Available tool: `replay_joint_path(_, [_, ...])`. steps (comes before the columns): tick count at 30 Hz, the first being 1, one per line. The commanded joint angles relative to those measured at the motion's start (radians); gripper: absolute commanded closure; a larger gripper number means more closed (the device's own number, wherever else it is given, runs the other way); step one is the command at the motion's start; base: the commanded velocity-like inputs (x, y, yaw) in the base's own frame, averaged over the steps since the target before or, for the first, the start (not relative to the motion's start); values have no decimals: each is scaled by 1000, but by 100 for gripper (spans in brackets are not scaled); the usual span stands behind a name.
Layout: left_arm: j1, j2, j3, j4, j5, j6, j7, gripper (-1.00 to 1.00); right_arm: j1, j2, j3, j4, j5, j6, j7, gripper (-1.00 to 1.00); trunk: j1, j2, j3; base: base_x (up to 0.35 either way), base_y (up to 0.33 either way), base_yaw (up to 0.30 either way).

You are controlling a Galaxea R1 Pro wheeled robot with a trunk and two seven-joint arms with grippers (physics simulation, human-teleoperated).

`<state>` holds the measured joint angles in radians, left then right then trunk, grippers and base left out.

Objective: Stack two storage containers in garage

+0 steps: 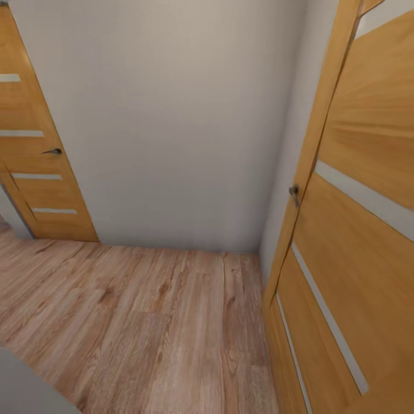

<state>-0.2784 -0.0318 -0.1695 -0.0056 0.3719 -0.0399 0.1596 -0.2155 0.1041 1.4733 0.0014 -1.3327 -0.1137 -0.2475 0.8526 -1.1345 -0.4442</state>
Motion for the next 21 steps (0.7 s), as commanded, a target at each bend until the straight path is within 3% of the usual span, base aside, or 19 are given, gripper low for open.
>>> replay_joint_path(1, [-1,0,-8,1,9,-3,3,-100,0,0,9,0,-10,-3,-3,-100,0,-1,-1,0,0,270])
replay_joint_path(8, [-1,0,-8,1,9,-2,3,-100,0,0,7,0,-11,-3,-3,-100,0,-1,-3,30,0,170])
replay_joint_path(21, [-1,2,-8,1,8,0,2,-100,0,0,8,0,-11,-3,-3,-100,0,-1,-4,297,0,6])
